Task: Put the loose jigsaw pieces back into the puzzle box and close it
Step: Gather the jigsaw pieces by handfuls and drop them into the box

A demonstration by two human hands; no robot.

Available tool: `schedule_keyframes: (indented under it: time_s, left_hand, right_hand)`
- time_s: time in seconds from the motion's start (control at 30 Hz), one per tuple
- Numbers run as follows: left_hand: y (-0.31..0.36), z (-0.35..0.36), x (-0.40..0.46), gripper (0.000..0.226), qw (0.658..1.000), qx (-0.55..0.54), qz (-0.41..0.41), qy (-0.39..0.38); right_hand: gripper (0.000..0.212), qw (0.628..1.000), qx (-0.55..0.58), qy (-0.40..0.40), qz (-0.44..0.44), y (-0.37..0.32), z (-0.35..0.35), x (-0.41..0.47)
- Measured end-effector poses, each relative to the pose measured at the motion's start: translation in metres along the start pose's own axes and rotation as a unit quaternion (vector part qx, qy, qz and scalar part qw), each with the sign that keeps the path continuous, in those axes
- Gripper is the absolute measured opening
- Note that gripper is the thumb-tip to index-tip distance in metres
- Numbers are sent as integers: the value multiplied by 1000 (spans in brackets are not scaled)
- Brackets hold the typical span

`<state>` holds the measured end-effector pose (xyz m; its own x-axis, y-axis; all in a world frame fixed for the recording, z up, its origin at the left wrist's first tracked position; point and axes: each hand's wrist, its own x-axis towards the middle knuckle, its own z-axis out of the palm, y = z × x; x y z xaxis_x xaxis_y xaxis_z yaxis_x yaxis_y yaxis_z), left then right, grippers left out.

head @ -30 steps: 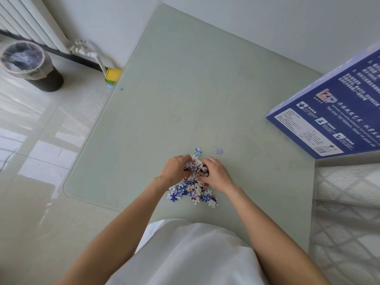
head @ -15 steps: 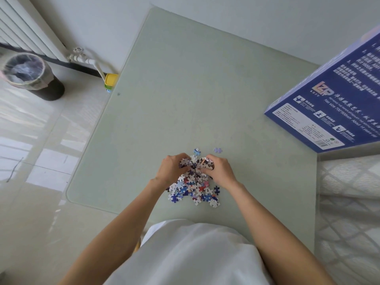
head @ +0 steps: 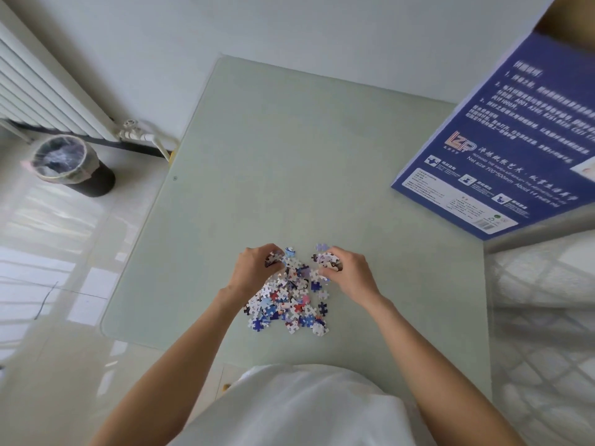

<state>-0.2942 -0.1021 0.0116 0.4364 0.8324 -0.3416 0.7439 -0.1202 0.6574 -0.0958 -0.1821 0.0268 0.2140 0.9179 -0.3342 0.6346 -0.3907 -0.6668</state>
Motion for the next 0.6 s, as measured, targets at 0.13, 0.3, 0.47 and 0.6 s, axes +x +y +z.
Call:
schedule_keyframes:
  time_s: [0.13, 0.3, 0.47, 0.6]
  left_hand:
    - [59, -15, 15, 24, 998, -15, 64, 16]
    - [168, -37, 46, 18, 983, -67, 166, 38]
    - [295, -60, 76, 20, 939, -87, 325, 68]
    - [376, -70, 102, 21, 895, -84, 426, 106]
  right_hand:
    - [21, 998, 53, 23, -32, -6, -67, -11]
    - [22, 982, 93, 132, -103, -29, -205, -33]
    - [23, 937, 60, 303, -164, -38, -343, -45]
    - [26, 902, -68, 398, -151, -21, -410, -23]
